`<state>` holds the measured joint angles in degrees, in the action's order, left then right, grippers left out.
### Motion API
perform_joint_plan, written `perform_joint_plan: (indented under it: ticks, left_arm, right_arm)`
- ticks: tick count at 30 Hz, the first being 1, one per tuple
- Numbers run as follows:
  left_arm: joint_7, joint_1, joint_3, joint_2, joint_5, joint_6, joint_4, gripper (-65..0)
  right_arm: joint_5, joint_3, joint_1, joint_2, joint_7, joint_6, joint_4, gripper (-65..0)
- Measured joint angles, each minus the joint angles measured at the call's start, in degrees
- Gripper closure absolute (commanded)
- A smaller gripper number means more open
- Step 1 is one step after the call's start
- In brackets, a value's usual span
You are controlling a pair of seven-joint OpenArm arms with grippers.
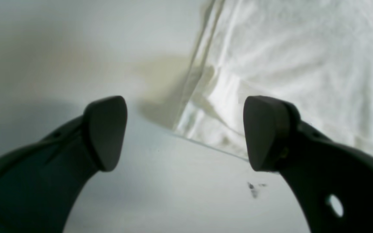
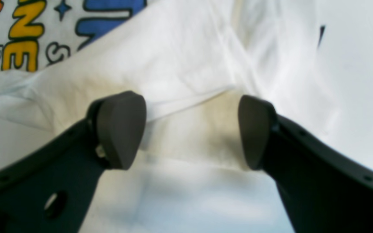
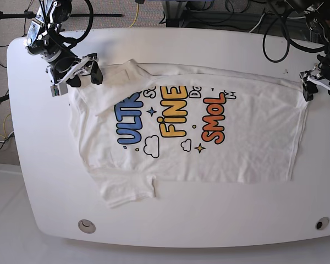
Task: Fold the T-shirt properly
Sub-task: 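Move both open grippers onto the shirt's two shoulder corners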
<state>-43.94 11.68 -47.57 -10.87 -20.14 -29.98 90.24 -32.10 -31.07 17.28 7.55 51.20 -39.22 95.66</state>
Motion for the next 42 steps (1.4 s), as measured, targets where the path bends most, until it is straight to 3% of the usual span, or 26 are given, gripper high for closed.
perform_joint_plan:
  ticks: [8, 14, 24, 31, 35, 39, 42]
  left_arm:
    - [4.6, -0.1, 0.6, -0.1, 0.5, 0.0, -8.5, -53.5]
    - [9.3, -1.1, 5.7, -0.4, 1.8, -0.1, -10.3, -53.5]
    - [10.6, -4.4, 7.5, 1.3, 8.4, -0.2, -11.0, -53.5]
    - [11.2, -4.4, 7.6, 1.9, 8.5, -0.3, -11.0, -53.3]
    - [11.3, -4.4, 7.6, 1.9, 8.6, -0.9, -11.0, -50.2]
    - [11.2, -4.3, 7.6, 1.9, 8.8, -4.6, -11.0, -41.0]
    - [11.0, -4.2, 7.5, 1.8, 8.8, -6.9, -11.0, -36.5]
  right_arm:
    - [-1.3, 0.0, -2.8, 0.6, -1.7, -0.5, -5.2, -46.6]
    - [-1.4, 0.0, -3.8, 0.6, -2.4, -0.5, -6.0, -46.6]
    - [-1.4, -0.1, -3.9, 1.7, -1.9, -0.9, -6.1, -46.6]
    - [-1.1, -3.8, -3.4, 2.5, -1.4, -0.7, -6.2, -46.2]
    - [-1.1, -3.8, -3.1, 2.6, -1.7, -0.7, -6.2, -39.7]
    - [-0.6, -3.4, -3.1, 2.6, -1.4, -0.6, -6.2, -27.6]
    - [-0.7, -3.4, -3.3, 2.4, -1.0, -0.7, -6.2, -23.7]
